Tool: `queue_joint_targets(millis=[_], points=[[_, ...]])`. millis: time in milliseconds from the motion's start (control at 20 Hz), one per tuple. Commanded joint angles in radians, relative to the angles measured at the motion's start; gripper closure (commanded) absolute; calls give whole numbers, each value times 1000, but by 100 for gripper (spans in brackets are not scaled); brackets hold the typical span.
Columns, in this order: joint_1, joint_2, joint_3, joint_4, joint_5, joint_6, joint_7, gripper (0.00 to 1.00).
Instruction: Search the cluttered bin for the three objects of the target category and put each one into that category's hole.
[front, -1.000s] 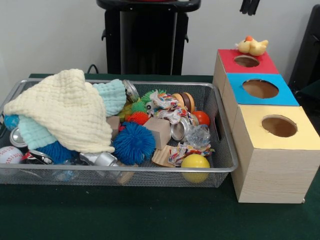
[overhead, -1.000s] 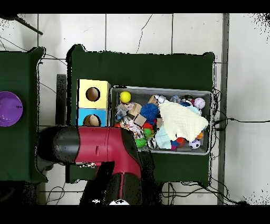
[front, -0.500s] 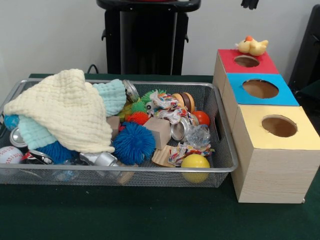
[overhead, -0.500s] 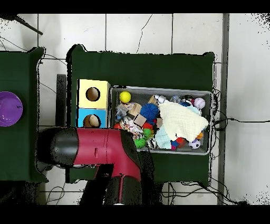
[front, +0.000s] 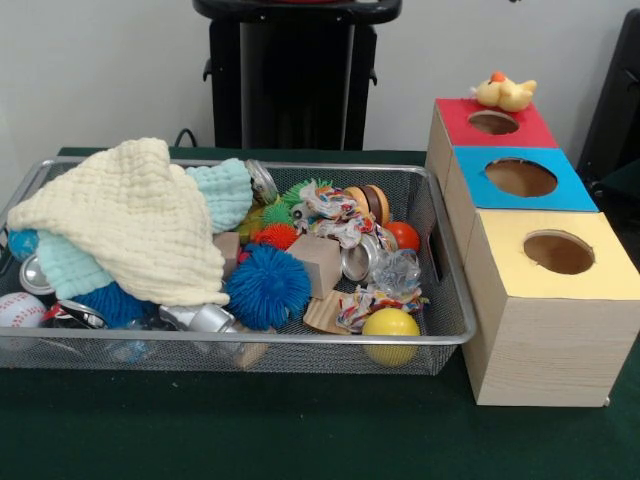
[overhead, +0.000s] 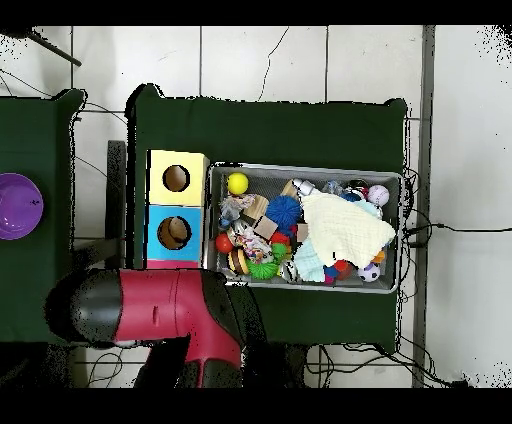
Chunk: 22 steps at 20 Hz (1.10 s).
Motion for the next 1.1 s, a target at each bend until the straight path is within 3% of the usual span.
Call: queue_joint_targets(millis=[50, 400, 600, 800, 1100], points=[[23, -11, 4, 191, 26, 64, 178, 100], [24, 1, -1, 252, 67, 10, 194, 100], [13, 18, 11, 271, 47, -33, 154, 100], [23, 11, 24, 352, 0, -167, 86, 100], [35, -6, 25, 517, -11, -390, 78, 100]])
